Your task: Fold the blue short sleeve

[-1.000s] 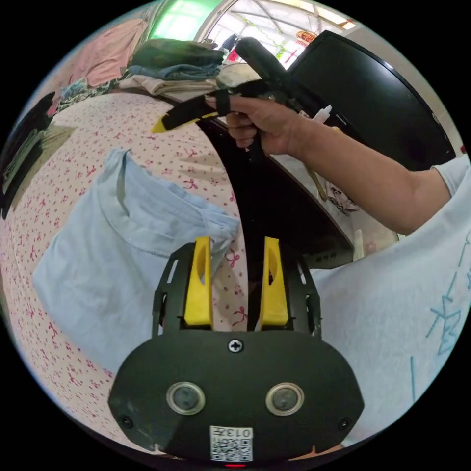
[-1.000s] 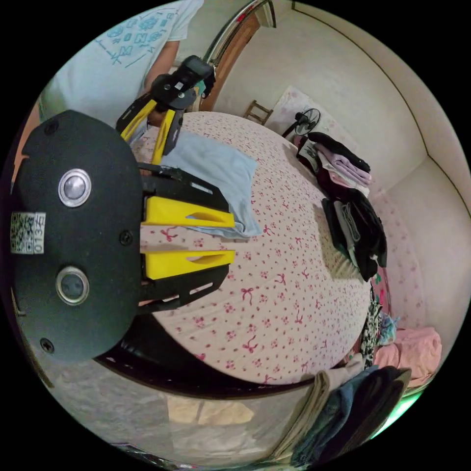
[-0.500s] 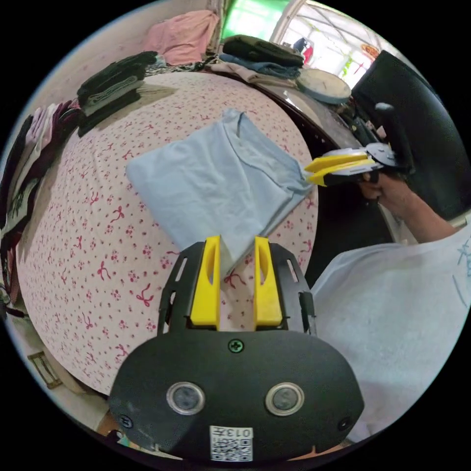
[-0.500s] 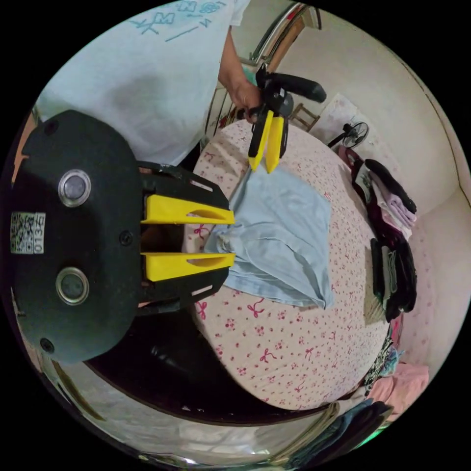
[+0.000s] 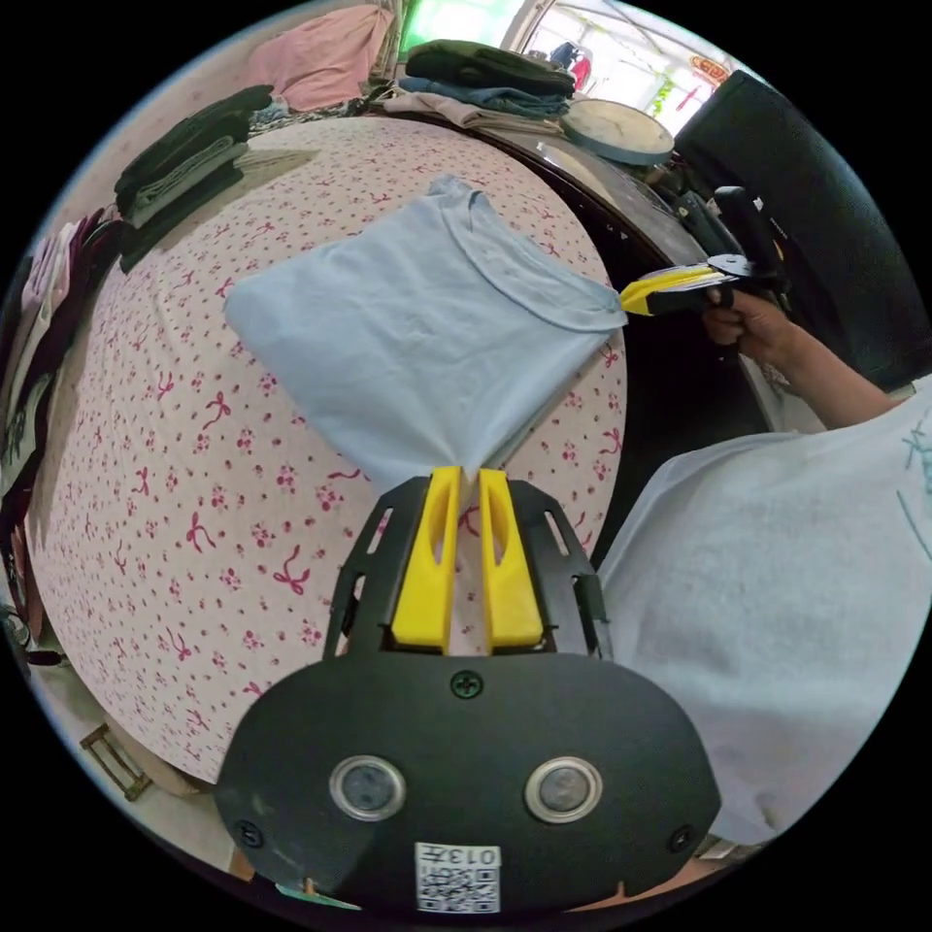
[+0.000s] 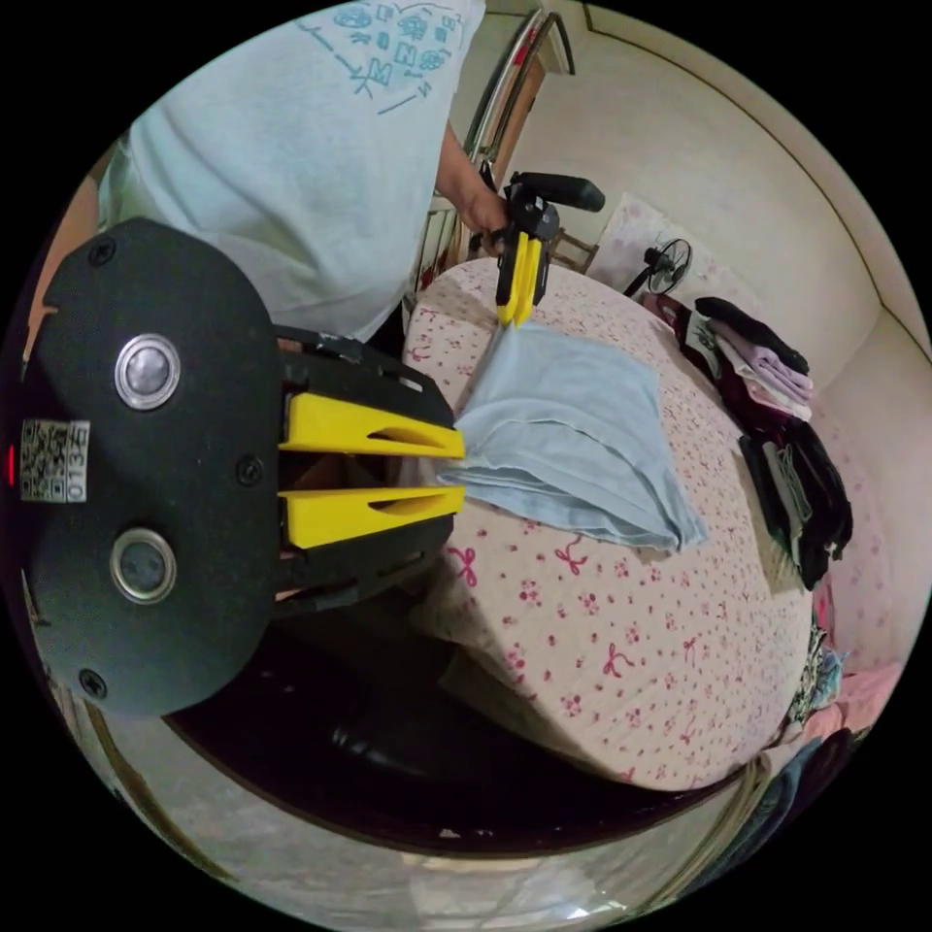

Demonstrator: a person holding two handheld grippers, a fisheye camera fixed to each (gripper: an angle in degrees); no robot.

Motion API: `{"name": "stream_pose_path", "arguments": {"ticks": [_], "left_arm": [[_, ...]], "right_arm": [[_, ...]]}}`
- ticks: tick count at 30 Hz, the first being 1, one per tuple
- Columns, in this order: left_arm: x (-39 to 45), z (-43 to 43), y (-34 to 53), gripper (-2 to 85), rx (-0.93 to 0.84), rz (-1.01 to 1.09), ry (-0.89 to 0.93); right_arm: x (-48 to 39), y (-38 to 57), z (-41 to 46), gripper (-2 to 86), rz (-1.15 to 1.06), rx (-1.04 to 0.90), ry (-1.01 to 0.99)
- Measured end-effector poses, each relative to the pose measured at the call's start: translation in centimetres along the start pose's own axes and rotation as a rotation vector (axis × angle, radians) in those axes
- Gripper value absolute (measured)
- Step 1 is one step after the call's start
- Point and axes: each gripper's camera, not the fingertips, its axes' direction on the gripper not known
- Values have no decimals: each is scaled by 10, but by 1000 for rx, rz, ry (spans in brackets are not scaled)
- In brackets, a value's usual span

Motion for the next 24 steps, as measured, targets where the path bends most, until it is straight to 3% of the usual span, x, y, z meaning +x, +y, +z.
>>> {"name": "stream_pose_path", "arguments": {"ticks": [4,13,16,19,24], "left_arm": [[-16,-32,16,24,142,-49,69],[-55,-38,-50,9,230,-111,-171],[-71,-26,-68,4,188,-129,-217],[-89,-6,-72,0,66,-176,-226],[-118,-11,-47,-3,166,-288,-72]], "right_arm": [[5,-6,-32,50,16,88,125],[-10,-103,-4,75,-56,137,270],[-8,-126,18,60,-46,76,287],[-4,-134,39,35,-44,-18,354],[13,-121,33,16,-1,74,249]]}}
